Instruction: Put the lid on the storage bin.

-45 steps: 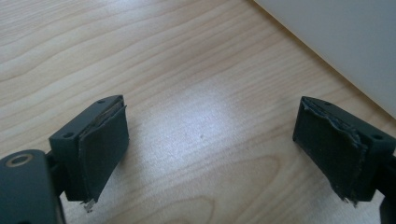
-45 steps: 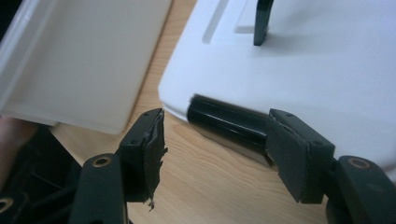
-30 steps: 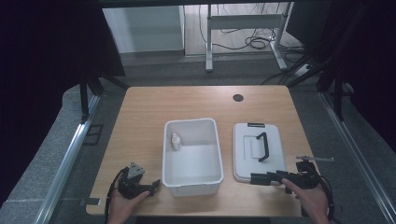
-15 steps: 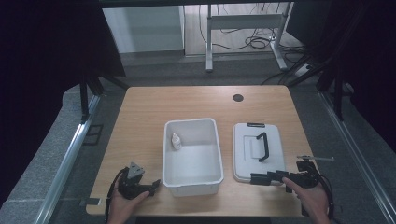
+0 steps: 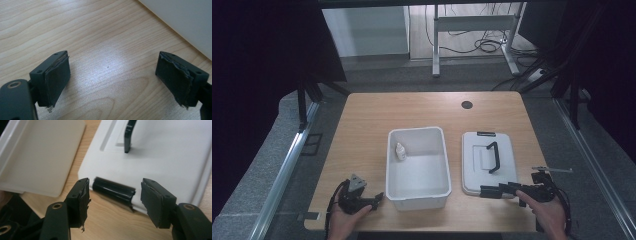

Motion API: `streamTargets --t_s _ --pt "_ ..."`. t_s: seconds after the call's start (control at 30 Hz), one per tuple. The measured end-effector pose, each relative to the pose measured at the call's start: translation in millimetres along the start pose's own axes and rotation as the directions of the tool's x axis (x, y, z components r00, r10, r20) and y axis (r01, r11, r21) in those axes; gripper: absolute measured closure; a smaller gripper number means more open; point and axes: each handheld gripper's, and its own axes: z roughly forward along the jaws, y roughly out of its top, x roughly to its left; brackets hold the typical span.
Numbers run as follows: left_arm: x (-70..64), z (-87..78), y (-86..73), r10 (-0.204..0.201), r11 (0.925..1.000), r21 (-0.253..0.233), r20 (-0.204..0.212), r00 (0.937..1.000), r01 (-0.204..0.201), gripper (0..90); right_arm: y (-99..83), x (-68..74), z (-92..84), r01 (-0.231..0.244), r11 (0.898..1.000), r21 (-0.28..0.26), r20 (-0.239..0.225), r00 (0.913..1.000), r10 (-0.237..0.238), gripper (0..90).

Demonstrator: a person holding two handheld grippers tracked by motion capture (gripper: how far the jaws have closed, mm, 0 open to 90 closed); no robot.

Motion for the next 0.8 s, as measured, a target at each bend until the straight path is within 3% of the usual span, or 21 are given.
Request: streamTargets --t_s 0.1,0.37,0.53,0.8 --pt "0.0 0.0 0.0 0.0 1.0 0.0 0.0 1.0 0.0 12.4 3.6 3.4 -3.8 0.002 1.0 0.001 -0.014 0.9999 -0.002 39.9" --pt "0.0 0.0 -0.1 0.0 1.0 -0.001 0.0 1.0 0.0 12.4 19.9 8.3 -15.1 -0.008 1.0 -0.005 0.018 0.9998 0.008 41.2" --pt "0.0 0.0 -0.1 0.0 1.0 -0.001 0.0 1.0 0.0 12.4 28.5 11.9 -18.4 -0.011 1.0 -0.006 0.009 0.9999 0.011 41.3" --pt "-0.1 0.0 -0.1 -0.001 1.0 -0.001 0.0 1.0 0.001 12.4 45.5 20.8 -22.4 -0.016 1.0 0.021 0.02 0.9997 0.015 41.4"
